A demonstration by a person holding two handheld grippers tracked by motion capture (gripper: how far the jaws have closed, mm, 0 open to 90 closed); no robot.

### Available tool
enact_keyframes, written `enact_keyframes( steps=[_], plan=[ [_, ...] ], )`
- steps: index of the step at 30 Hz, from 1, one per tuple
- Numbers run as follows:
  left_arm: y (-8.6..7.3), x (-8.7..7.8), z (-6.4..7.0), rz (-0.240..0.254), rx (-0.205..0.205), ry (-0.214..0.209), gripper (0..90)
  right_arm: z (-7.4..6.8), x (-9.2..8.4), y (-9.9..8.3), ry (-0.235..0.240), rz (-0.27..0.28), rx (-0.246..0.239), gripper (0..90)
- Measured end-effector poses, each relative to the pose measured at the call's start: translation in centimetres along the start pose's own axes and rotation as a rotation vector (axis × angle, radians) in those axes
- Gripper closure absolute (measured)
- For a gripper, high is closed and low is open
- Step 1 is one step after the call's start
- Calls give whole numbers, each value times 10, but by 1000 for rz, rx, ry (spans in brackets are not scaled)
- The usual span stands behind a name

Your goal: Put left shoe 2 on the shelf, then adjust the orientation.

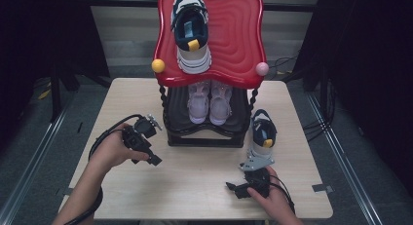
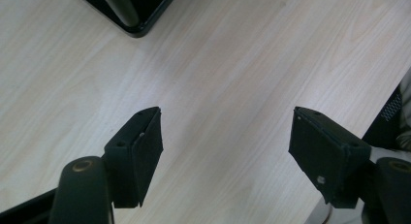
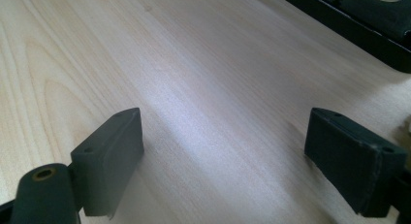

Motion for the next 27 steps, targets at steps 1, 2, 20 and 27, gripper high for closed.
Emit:
enact_keyframes(
  steps=[1,2,20,27],
  plan=[
    [0,2,0,-4,1,-3,274,0,0,0,0,0,0,134],
    [0,5,0,4,0,-8,274,0,0,0,0,0,0,134],
    [-8,46,-2,55,7,-28,271,0,0,0,1,-4,0,134],
    [-12,59,-3,88,13,-27,268,0,0,0,1,-4,0,134]
  ],
)
Point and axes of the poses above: each handheld gripper's, and its own axes: x roughly forward along the jaws, y roughly out of its top, z roughly to its right, the point moved 10 cm from there along x, roughly forward along the jaws, and after that the axes turned 15 degrees about -y, right-handed, at the moved point
